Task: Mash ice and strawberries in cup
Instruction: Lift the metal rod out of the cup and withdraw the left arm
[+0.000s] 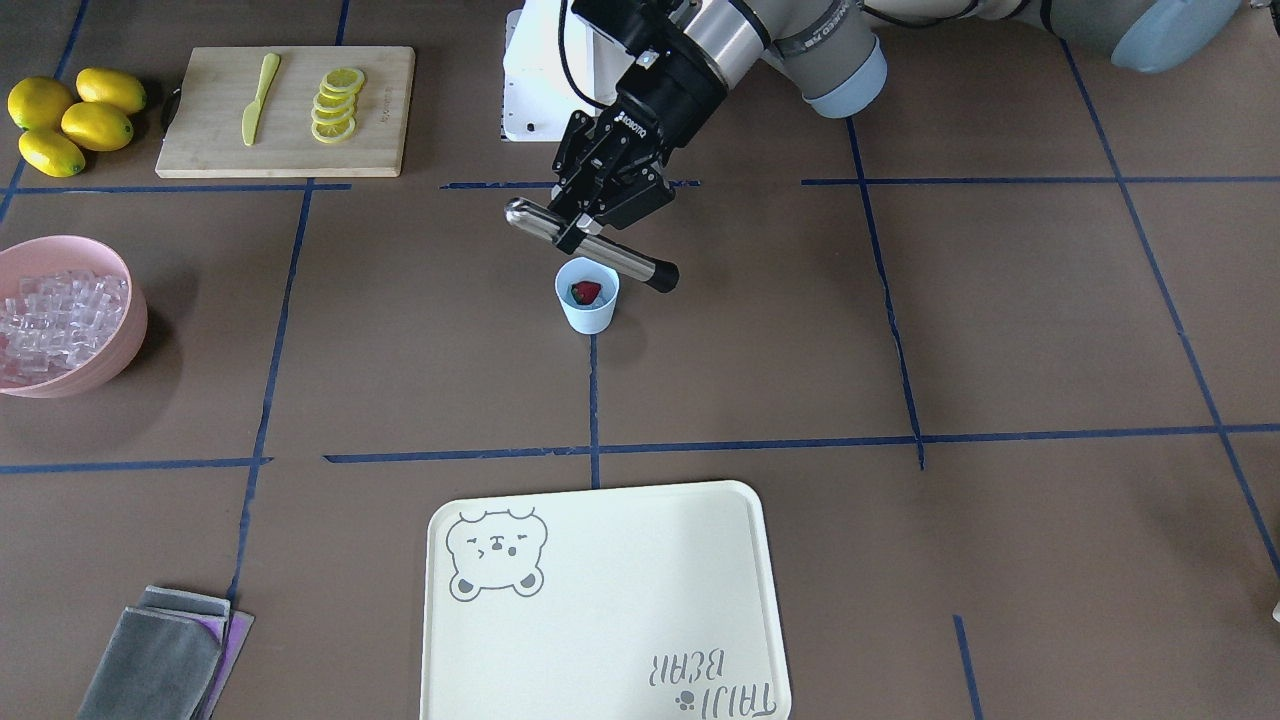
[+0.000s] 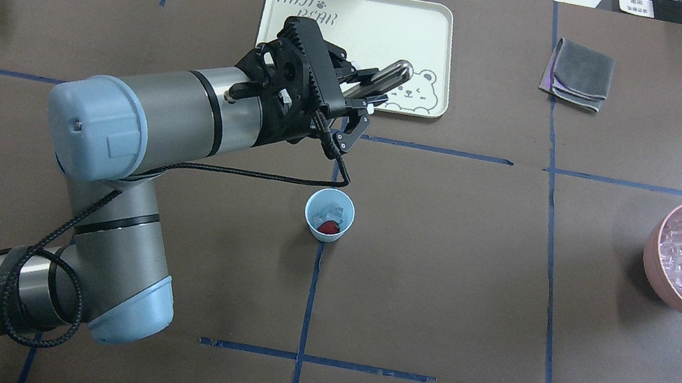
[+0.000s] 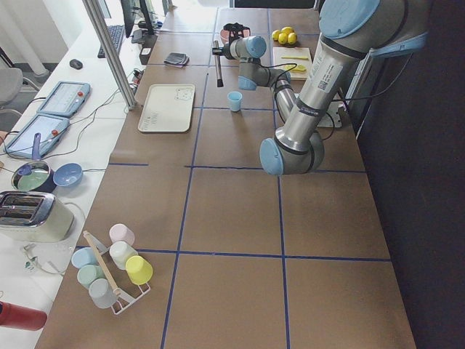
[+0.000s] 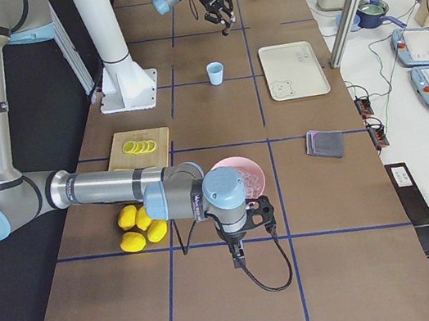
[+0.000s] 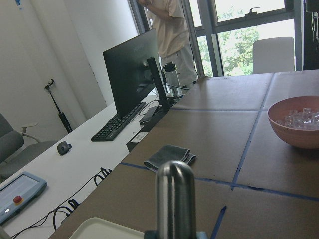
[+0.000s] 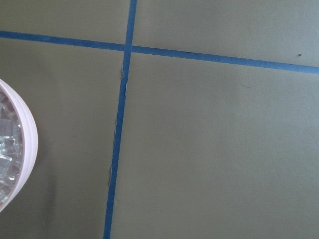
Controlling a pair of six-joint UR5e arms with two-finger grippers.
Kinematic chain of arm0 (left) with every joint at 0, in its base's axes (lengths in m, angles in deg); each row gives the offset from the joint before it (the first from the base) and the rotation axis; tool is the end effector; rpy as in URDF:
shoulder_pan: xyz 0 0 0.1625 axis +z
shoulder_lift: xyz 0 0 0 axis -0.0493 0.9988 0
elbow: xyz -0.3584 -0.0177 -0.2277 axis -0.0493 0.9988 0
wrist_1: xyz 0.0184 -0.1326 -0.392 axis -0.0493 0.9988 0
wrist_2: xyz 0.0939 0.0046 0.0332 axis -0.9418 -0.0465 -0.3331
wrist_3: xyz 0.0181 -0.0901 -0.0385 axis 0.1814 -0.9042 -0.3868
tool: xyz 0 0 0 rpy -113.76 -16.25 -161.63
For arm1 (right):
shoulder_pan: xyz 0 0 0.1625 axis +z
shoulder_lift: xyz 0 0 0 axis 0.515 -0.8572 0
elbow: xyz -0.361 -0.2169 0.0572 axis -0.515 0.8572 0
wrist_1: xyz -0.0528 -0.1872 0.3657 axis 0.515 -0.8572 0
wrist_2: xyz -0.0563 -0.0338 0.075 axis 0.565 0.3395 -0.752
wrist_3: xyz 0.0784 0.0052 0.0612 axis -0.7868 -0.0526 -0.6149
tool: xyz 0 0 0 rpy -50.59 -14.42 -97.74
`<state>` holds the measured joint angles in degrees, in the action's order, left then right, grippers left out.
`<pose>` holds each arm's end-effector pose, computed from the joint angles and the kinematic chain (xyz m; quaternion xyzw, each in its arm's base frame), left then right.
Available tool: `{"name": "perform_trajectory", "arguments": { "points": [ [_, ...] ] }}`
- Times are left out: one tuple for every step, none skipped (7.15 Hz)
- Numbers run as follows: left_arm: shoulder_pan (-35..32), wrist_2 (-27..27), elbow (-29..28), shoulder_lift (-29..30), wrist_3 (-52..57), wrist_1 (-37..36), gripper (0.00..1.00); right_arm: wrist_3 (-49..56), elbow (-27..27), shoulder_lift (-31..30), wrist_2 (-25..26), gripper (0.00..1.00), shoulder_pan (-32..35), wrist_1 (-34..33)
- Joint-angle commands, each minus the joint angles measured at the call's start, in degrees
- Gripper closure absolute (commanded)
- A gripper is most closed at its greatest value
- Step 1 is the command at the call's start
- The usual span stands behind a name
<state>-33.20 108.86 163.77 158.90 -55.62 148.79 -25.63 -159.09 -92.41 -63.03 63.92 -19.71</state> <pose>0.4417 -0.4242 0.0964 0.6263 0.3537 0.2915 0.6306 0.1020 -0.4071 0.6728 0.0328 -0.3565 -0.0382 0.9329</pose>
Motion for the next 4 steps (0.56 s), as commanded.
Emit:
{"name": "perform_trajectory", "arguments": {
  "points": [
    [-2.9, 1.8, 1.9, 0.0, 3.3, -16.7, 1.00, 0.1, -0.1, -0.3, 0.0, 0.01, 0.0, 0.0],
    [-4.8, 3.8, 1.9, 0.0, 3.3, -24.3, 1.00, 0.1, -0.1, -0.4, 0.0, 0.01, 0.0, 0.0],
    [-8.7, 8.9, 1.9, -1.4, 3.3, -31.5, 1.00, 0.1, -0.3, -0.5, 0.0, 0.01, 0.0, 0.0],
    [-12.3, 13.0, 2.0, -3.8, 3.3, -33.4, 1.00, 0.1, -0.3, -0.5, 0.0, 0.01, 0.0, 0.0]
  ]
}}
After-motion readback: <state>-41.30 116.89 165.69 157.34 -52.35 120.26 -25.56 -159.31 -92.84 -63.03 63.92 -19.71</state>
